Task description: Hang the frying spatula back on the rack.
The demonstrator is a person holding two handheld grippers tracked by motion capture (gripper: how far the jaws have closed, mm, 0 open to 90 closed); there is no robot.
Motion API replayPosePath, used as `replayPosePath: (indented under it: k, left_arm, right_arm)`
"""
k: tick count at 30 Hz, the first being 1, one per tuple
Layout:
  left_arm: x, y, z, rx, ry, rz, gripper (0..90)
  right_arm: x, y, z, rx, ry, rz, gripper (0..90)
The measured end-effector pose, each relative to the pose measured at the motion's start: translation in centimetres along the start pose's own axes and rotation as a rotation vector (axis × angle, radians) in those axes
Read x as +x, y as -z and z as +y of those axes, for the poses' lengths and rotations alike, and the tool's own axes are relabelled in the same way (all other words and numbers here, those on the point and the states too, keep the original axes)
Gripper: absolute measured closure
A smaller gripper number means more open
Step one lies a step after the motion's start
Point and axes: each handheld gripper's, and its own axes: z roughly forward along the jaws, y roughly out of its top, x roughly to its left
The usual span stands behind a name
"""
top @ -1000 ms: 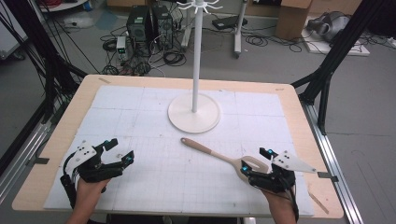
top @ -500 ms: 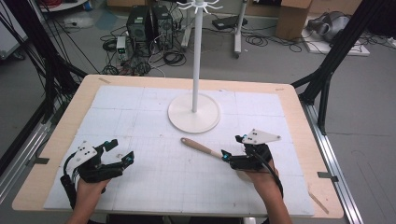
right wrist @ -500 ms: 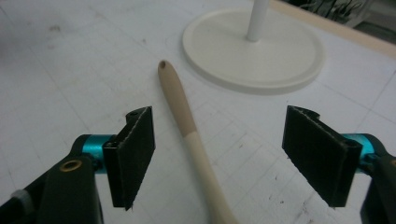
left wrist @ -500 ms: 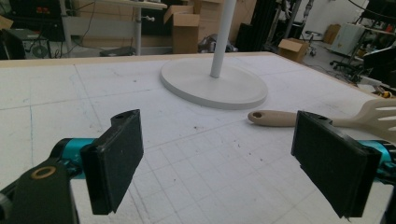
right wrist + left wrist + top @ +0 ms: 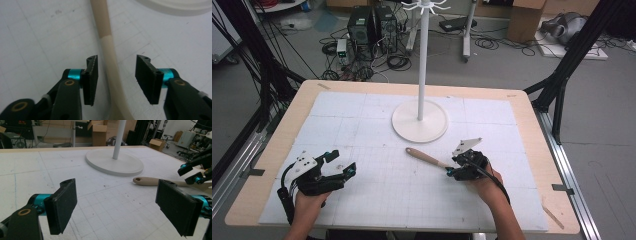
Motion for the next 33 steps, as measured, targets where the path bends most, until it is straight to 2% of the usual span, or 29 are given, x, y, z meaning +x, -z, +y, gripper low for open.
replayPosePath:
  k: [3, 5, 12, 15, 16, 21, 23, 24, 25, 33]
  left_arm:
    - [0.0, 0.0, 0.0, 0.001, 0.002, 0.0, 18.0]
    - [0.0, 0.0, 0.0, 0.0, 0.006, 0.0, 18.1]
    - [0.0, 0.0, 0.0, 0.004, 0.006, 0.0, 18.3]
    - [0.0, -0.1, 0.0, 0.006, 0.006, 0.002, 18.4]
    - [0.0, -0.1, 0.0, 0.008, 0.007, 0.0, 18.4]
    - [0.0, -0.1, 0.0, 0.009, 0.008, -0.001, 18.6]
    - [0.0, -0.1, 0.0, 0.008, 0.01, -0.001, 18.6]
    - [0.0, -0.1, 0.0, 0.01, 0.009, 0.0, 18.6]
    - [0.0, -0.1, -0.1, 0.013, 0.008, -0.001, 18.7]
    - [0.0, -0.1, -0.1, 0.012, 0.009, 0.0, 18.9]
  right_arm:
    - [-0.1, -0.3, 0.0, 0.033, 0.018, 0.004, 61.0]
    - [-0.2, -0.4, 0.1, 0.04, 0.021, 0.007, 62.6]
    - [-0.2, -1.0, 0.5, 0.099, 0.077, 0.018, 69.0]
    - [-0.3, -1.1, 0.8, 0.125, 0.107, 0.044, 73.5]
    - [-0.3, -1.1, 0.8, 0.125, 0.107, 0.044, 73.5]
    - [-0.9, -1.3, 1.2, 0.148, 0.139, 0.106, 75.4]
    - [-1.6, -1.4, 1.1, 0.14, 0.124, 0.145, 76.7]
    - [-1.6, -1.4, 1.1, 0.14, 0.124, 0.145, 76.7]
    - [-1.8, -1.4, 1.1, 0.139, 0.094, 0.157, 77.5]
    - [-1.6, -1.4, 1.2, 0.153, 0.062, 0.147, 78.0]
